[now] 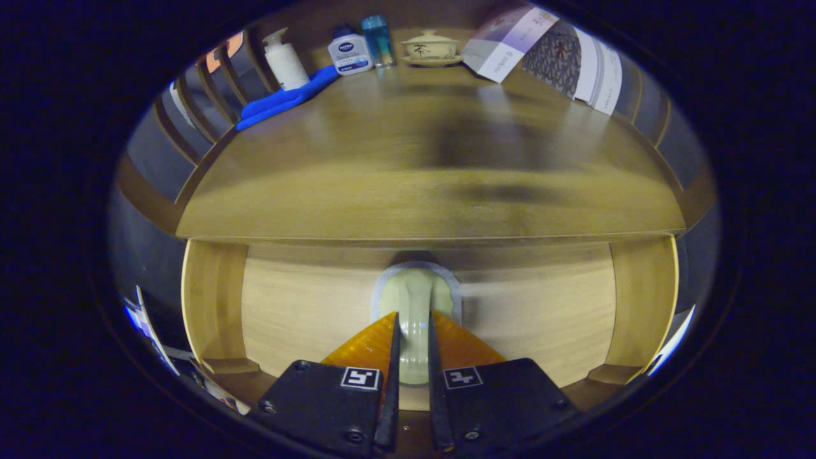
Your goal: Pull open the drawer, take out the items inside it, and place them on the countertop above the cabinet.
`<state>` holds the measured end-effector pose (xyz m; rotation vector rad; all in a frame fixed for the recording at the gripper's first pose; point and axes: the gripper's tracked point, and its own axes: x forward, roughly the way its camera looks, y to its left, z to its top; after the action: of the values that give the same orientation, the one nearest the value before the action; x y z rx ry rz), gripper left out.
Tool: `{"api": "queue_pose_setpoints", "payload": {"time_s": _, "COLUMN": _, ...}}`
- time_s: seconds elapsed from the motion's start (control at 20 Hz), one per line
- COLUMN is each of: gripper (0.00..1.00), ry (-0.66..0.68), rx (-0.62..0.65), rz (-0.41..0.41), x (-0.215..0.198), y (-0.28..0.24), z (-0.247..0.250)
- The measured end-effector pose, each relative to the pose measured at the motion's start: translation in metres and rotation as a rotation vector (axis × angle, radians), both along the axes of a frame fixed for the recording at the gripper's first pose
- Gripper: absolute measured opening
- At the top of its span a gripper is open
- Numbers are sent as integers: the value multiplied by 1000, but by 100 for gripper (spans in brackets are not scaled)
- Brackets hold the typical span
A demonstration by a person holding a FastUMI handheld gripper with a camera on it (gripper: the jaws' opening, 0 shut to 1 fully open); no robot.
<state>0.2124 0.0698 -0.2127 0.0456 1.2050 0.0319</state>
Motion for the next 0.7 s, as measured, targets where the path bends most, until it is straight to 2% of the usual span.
{"api": "queue_pose_setpoints", "payload": {"time_s": 0.5, "gripper": 23, "ry": -95, "rx": 8, "rz": 38, "x": -24, "y": -6, "z": 63}}
{"api": "queue_pose_setpoints", "payload": {"time_s": 0.7, "gripper": 23, "ry": -128, "rx": 10, "rz": 38, "x": -21, "y": -14, "z": 91}}
